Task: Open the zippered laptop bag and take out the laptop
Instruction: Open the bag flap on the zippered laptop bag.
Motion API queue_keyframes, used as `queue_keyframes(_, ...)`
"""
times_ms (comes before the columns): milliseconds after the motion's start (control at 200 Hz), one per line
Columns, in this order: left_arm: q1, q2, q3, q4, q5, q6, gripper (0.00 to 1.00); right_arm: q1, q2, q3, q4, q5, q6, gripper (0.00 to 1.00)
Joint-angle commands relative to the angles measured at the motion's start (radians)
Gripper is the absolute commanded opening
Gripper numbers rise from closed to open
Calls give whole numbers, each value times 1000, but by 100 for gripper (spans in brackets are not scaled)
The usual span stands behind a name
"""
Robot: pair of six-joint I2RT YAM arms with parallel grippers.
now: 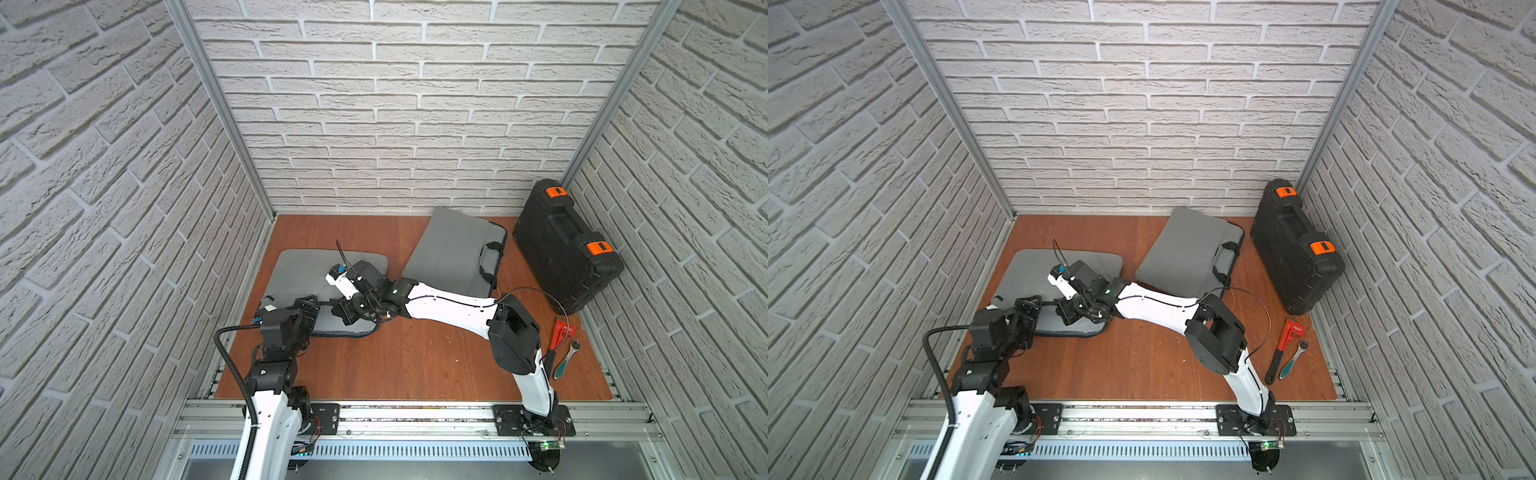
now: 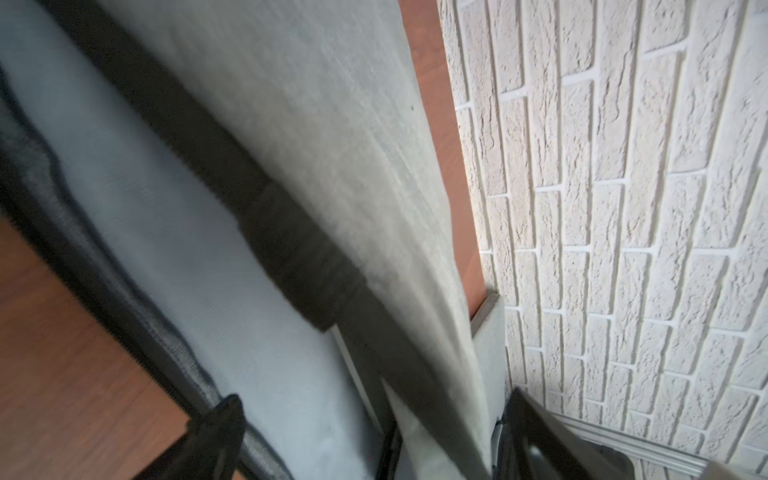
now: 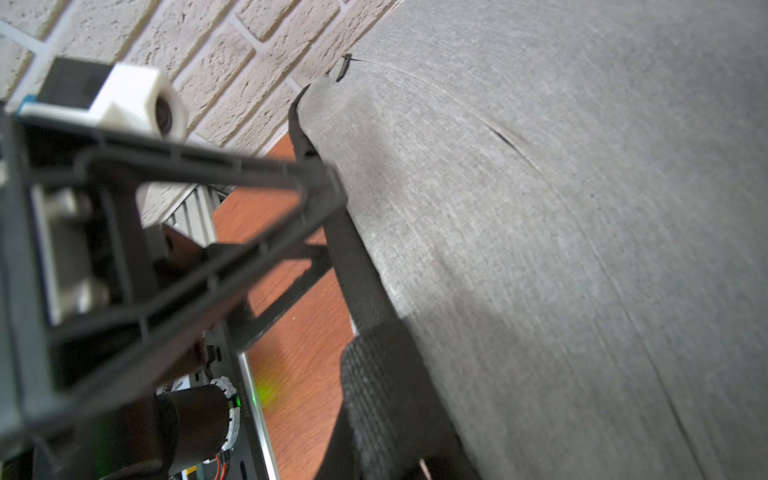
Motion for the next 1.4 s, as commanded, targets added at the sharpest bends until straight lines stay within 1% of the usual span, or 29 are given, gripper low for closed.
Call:
queue_keyframes(0, 41, 52, -10, 175, 52, 13, 92, 0, -93, -20, 120, -66, 24, 6)
queue_keyframes(75, 54, 110, -10, 226, 64, 20, 83, 3, -93, -43, 127, -85, 28, 6)
queue_keyframes(120, 57, 148, -7, 252, 68, 24, 81, 6, -126, -58, 128, -90, 27, 6)
queue_keyframes(200, 58, 211, -3, 309, 81, 26, 75, 9, -140, -81, 126, -106, 22, 6)
queue_keyframes(280, 58, 274, 4, 358, 91, 29, 65, 13, -152, -101, 111, -116, 5, 6)
queue_keyframes(395, 57, 309, 36, 368, 91, 49, 49, 14, -172, -128, 70, -98, -28, 6)
queue_keyframes(425, 57, 311, 48, 363, 88, 55, 45, 14, -178, -128, 48, -87, -41, 8)
queue_keyframes(520, 57, 307, 81, 338, 74, 74, 36, 14, -204, -128, -43, -30, -94, 20)
queue_keyframes(615, 57, 302, 110, 307, 64, 90, 33, 14, -244, -137, -111, 48, -155, 32)
queue_keyframes(665, 59, 305, 122, 303, 64, 94, 30, 13, -269, -149, -133, 104, -180, 37)
queue_keyframes(770, 59, 322, 139, 306, 76, 97, 29, 15, -300, -159, -157, 209, -243, 49)
queue_keyframes(835, 58, 336, 147, 310, 85, 98, 29, 15, -292, -143, -174, 243, -281, 55)
queue_keyframes(980, 59, 358, 160, 318, 92, 98, 28, 33, -220, -76, -187, 286, -340, 63)
queue_keyframes(1105, 60, 376, 174, 320, 90, 102, 28, 70, -146, -20, -169, 325, -377, 70)
queue_keyframes(1190, 60, 394, 186, 319, 97, 104, 28, 93, -107, 17, -150, 359, -403, 73)
queue_keyframes(1245, 60, 404, 193, 320, 103, 106, 27, 104, -52, 41, -139, 382, -414, 75)
queue_keyframes(1395, 60, 413, 200, 322, 107, 106, 27, 113, 26, 97, -97, 418, -445, 80)
